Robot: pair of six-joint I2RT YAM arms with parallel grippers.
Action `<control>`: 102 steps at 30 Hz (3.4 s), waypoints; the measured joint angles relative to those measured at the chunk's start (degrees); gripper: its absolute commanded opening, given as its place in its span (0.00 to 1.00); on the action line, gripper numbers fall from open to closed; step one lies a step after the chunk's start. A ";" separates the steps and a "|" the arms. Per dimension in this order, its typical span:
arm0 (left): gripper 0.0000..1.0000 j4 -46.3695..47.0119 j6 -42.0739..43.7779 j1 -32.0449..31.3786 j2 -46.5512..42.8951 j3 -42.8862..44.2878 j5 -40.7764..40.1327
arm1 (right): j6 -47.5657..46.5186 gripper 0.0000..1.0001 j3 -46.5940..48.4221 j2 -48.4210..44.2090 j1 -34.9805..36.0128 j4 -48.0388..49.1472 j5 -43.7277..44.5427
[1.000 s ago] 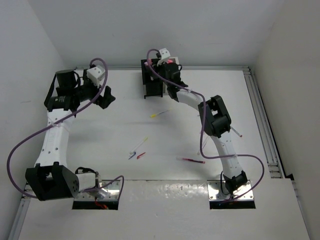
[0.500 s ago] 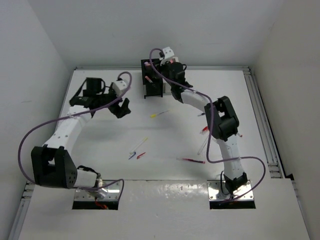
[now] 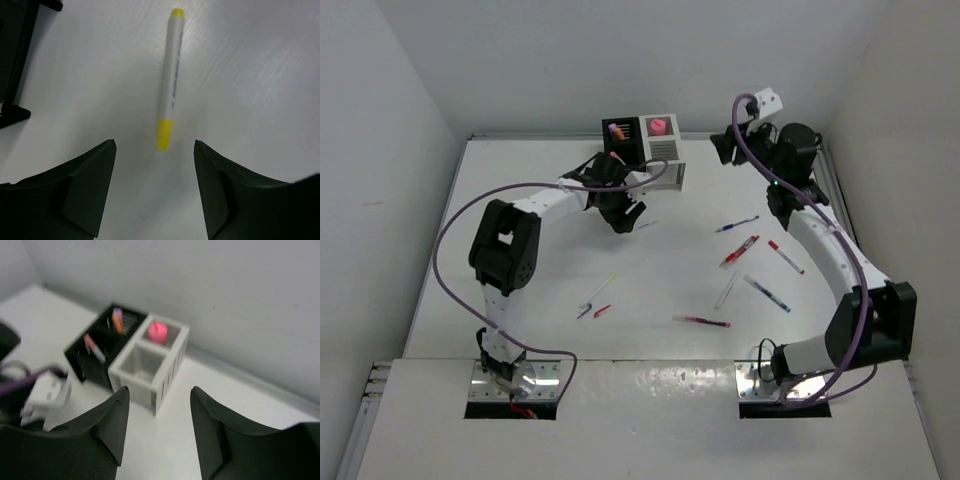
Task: Sort the stationery into containers
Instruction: Pick up the pen from the center of the board, then place the pen in the storage box.
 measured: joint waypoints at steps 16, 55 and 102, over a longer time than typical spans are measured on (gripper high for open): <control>0.32 -3.28 1.31 -3.52 11.21 9.40 -8.79 | -13.27 0.52 -12.39 -9.79 -2.27 -16.00 -7.50; 0.00 14.47 -56.33 -2.64 -16.74 -19.41 26.14 | -76.00 0.63 -35.76 -7.91 26.60 9.68 -3.98; 1.00 18.49 -55.54 28.41 -30.60 -16.26 23.10 | 7.93 0.00 30.80 40.30 15.87 22.10 8.57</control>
